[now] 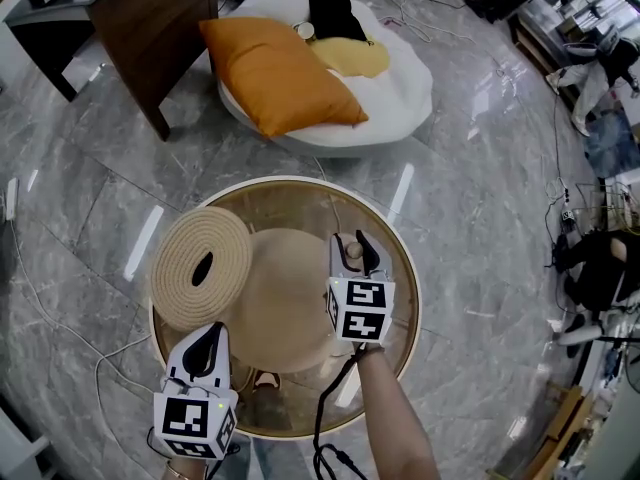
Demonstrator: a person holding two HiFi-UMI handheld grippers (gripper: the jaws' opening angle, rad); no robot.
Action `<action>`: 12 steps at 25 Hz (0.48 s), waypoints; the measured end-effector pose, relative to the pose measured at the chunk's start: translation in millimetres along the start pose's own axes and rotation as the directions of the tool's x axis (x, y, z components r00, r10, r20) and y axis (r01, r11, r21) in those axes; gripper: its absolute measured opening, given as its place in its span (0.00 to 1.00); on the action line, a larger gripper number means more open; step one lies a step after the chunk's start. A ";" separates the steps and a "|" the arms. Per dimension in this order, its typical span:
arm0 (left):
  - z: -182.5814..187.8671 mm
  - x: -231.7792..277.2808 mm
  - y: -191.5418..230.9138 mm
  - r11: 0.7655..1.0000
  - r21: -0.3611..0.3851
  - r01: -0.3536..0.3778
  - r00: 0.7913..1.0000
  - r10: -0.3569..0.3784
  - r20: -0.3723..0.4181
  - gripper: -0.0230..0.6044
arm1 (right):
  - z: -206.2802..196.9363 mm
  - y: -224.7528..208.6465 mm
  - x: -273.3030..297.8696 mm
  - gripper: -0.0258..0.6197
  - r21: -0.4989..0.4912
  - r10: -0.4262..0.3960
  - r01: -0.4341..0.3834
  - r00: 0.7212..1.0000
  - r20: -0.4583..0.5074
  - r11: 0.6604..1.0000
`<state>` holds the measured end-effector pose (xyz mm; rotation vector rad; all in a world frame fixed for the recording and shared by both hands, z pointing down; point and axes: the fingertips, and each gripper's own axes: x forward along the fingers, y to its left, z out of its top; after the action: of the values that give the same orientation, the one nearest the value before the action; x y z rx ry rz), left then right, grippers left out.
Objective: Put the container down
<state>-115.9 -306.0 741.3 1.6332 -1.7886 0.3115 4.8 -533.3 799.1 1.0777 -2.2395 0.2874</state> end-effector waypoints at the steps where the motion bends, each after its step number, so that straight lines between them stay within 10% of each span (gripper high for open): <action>1: -0.2 -1.7 0.8 1.000 0.002 0.000 1.000 0.000 0.001 0.02 | 1.2 -0.9 -1.2 0.27 -0.001 -0.006 0.006 1.000 0.005 1.000; 12: 14.2 -28.1 2.7 0.999 0.032 0.006 1.000 -0.007 0.024 0.02 | 15.8 -1.5 -32.2 0.30 0.021 -0.052 0.051 0.998 0.037 0.998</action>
<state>-123.7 -292.0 714.1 1.6716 -1.8043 0.3199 14.0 -521.1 766.7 1.1585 -2.2422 0.2707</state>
